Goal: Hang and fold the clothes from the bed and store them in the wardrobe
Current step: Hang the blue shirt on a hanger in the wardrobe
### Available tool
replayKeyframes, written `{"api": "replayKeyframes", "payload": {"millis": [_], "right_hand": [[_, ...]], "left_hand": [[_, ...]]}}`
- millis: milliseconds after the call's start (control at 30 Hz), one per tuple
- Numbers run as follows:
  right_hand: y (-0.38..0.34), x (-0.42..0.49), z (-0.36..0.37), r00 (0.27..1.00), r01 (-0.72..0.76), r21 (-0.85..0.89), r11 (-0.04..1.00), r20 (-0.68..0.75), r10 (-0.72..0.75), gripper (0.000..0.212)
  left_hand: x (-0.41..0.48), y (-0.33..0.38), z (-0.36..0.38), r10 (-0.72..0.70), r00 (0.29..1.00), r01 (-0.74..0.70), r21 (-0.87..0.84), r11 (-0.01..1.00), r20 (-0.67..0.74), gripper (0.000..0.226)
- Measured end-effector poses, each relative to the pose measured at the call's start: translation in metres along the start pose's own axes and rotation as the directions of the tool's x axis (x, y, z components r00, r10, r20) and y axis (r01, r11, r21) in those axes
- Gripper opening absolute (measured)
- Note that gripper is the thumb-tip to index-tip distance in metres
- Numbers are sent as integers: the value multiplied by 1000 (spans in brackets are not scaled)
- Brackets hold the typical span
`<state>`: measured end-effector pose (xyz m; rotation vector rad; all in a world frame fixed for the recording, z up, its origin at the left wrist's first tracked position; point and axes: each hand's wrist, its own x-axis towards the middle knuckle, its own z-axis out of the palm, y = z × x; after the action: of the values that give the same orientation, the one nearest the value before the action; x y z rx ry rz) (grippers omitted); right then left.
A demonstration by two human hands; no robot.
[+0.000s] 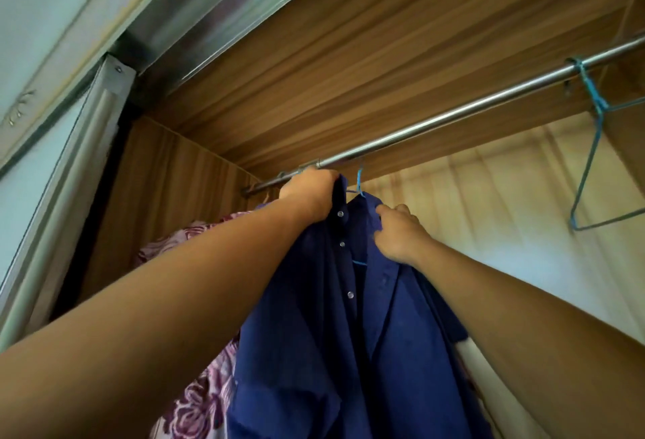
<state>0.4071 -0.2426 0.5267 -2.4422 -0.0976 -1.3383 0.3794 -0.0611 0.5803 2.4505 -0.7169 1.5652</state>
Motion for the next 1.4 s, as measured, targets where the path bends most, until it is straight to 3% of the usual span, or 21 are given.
{"api": "replayKeyframes", "payload": {"millis": [100,233,367,467,533,633,700,833,933,1067,1267,1400], "right_hand": [[-6,5,-3,999,35,62,997,-33,-33,49],[-7,-10,7,997,33,147,989,-67,-23,47],[-16,-38,22,981,113,92,989,-169,-96,58],[-31,-51,31,957,229,22,973,-188,-221,35],[-45,-53,32,972,199,122,972,-155,-180,17],[-68,-52,24,991,61,461,885,-136,2,38],[-75,-55,18,985,1,565,825,-144,97,60],[-66,-71,17,961,94,321,943,-275,-2,48],[-52,-76,12,955,-20,417,909,-260,141,41],[-30,-91,11,948,-200,530,824,-108,300,35],[-22,-119,12,985,-60,283,957,-139,103,38],[-22,-126,11,984,-76,304,950,-132,121,43]], "left_hand": [[5,-9,-7,-34,999,35,39,999,-39,38],[-10,-23,-5,-75,995,77,37,996,-61,42],[-31,-38,-5,-38,999,38,-15,999,-22,50],[-45,-46,-13,36,999,-36,-19,999,-4,54],[-52,-47,-19,68,997,-68,-2,998,38,57],[-62,-47,-27,62,992,-67,45,997,110,61],[-68,-46,-33,60,988,-68,51,996,143,64],[-80,-42,-39,76,982,-95,103,990,175,64],[-86,-43,-41,66,983,-92,150,984,172,62],[-93,-44,-44,64,974,-84,86,993,216,64],[-111,-43,-40,23,969,-57,132,990,247,62],[-119,-44,-36,2,975,-14,53,999,223,62]]}}
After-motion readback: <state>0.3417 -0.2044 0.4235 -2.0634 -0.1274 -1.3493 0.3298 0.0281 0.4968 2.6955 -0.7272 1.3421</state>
